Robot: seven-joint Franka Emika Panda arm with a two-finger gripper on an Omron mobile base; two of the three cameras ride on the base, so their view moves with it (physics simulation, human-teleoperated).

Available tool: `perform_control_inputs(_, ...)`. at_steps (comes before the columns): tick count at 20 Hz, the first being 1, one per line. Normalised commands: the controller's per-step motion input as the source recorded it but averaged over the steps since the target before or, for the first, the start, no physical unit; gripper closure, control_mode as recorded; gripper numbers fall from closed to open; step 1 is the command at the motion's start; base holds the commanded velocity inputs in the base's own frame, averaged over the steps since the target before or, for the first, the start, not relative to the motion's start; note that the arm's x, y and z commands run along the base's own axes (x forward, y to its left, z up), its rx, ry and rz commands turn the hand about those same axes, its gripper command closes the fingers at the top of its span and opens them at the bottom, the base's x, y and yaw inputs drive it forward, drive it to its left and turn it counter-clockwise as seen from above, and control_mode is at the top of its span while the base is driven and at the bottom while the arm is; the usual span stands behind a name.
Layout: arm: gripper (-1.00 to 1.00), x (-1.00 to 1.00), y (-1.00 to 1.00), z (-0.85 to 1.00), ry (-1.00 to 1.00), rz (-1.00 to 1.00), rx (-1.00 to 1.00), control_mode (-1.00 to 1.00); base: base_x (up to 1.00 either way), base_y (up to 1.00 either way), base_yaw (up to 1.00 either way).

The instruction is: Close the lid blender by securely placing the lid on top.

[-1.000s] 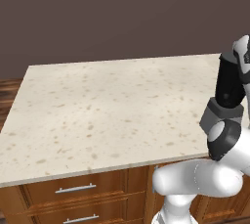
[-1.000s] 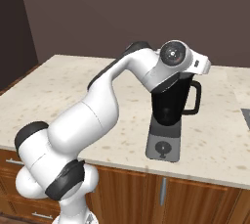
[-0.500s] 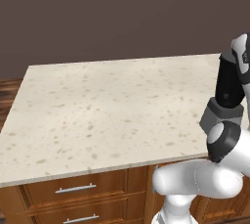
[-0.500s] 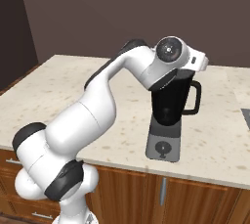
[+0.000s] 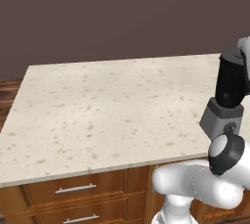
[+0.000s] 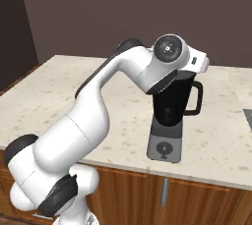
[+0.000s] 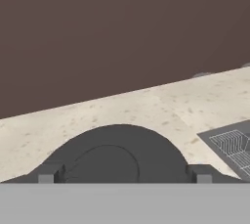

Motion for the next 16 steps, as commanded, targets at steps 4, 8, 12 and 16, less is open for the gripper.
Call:
perform_control_inputs(4, -1.00, -0.65, 0.65, 0.04, 0.08, 0.00, 0.00, -1.00, 0.00, 0.00, 0.00)
perform_control_inputs(8, -1.00, -0.52, 0.85, 0.05, 0.15, 0.00, 0.00, -1.00, 0.00, 0.00, 0.00)
perform_control_inputs(12, -1.00, -0.43, 0.89, 0.05, 0.15, 0.00, 0.00, -1.00, 0.00, 0.00, 0.00)
perform_control_inputs(16, -1.00, -0.35, 0.97, 0.00, 0.14, 0.00, 0.00, -1.00, 0.00, 0.00, 0.00)
